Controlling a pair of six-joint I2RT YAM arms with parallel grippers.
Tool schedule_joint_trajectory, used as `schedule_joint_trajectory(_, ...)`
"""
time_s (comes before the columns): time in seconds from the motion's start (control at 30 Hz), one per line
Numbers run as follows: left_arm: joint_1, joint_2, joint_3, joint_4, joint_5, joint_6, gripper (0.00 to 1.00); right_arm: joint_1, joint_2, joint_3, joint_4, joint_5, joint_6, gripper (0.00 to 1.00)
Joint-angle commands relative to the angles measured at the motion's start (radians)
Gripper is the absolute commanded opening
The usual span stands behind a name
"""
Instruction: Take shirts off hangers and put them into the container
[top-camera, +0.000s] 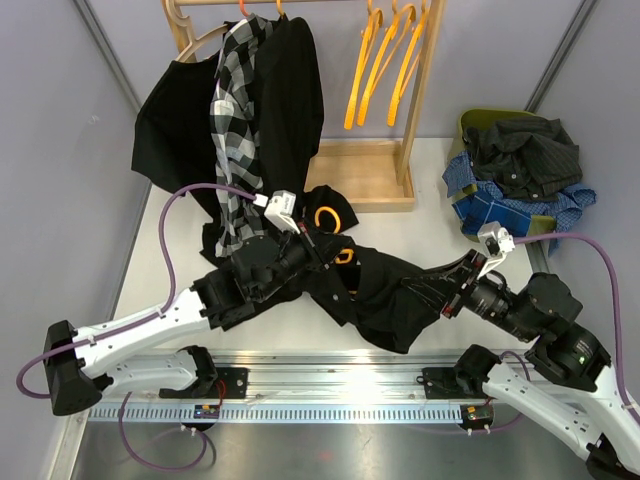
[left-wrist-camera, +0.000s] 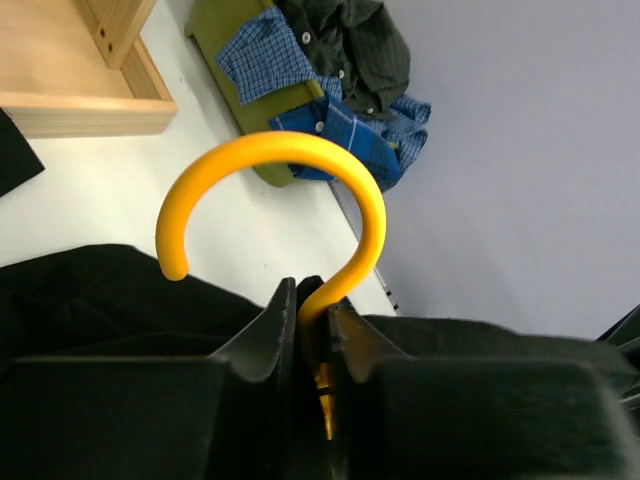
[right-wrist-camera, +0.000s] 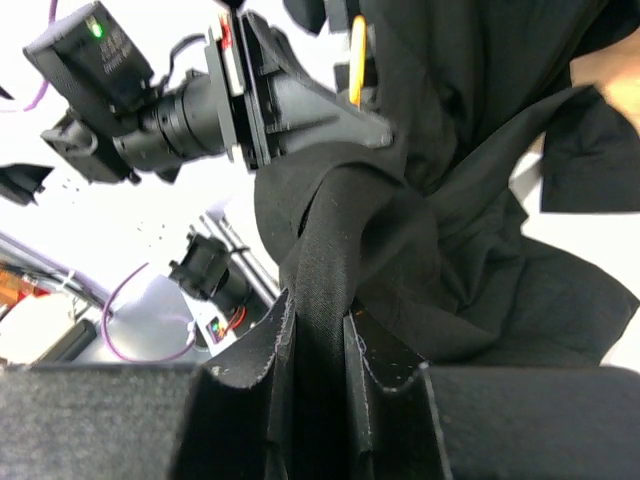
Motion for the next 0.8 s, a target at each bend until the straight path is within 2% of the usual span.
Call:
schedule_joint_trajectory(0.0, -0.029, 0.013, 0.011, 0.145, 0.097, -0.066, 0.01, 0.009, 0.005, 0.003, 0.07, 0.012, 0.012, 0.0)
schedule_joint_trajectory(0.17, -0.029, 0.01, -0.005, 0.155, 0.091, -0.07, 0.0, 0.007, 0.022, -0.004, 0.09, 0.004, 0.024, 0.0)
schedule_joint_trajectory(0.3, -0.03, -0.007, 0.038, 0.123, 0.071, -0.023, 0.0, 0.007, 0.045, -0.003, 0.058, -0.003, 0.02, 0.02)
schedule_joint_trajectory(0.33, -0.029, -0.007, 0.056, 0.102, 0.062, -0.003, 0.0, 0.007, 0.05, 0.002, 0.049, -0.008, 0.02, 0.07)
schedule_joint_trajectory(0.37, -0.029, -0.009, 0.082, 0.05, 0.048, 0.015, 0.0, 0.009, 0.061, 0.012, 0.037, -0.019, 0.012, 0.2)
schedule_joint_trajectory(0.4, -0.03, -0.012, 0.108, 0.019, 0.012, 0.058, 0.0, 0.008, 0.068, 0.019, 0.026, -0.025, 0.009, 0.38)
schedule_joint_trajectory(0.43, -0.029, -0.01, 0.165, -0.009, -0.005, 0.081, 0.0, 0.007, 0.074, 0.025, 0.002, -0.029, 0.006, 0.43)
schedule_joint_trajectory(0.5, -0.029, -0.003, 0.222, -0.088, -0.088, 0.161, 0.0, 0.008, 0.082, 0.028, -0.024, -0.04, 0.0, 0.48)
schedule_joint_trajectory(0.6, -0.021, 0.04, 0.334, -0.177, -0.18, 0.236, 0.0, 0.008, 0.071, 0.013, -0.037, -0.04, 0.001, 0.5)
schedule_joint_trajectory(0.77, 0.003, 0.115, 0.502, -0.274, -0.272, 0.341, 0.0, 0.007, 0.032, 0.005, -0.077, -0.023, 0.003, 0.5)
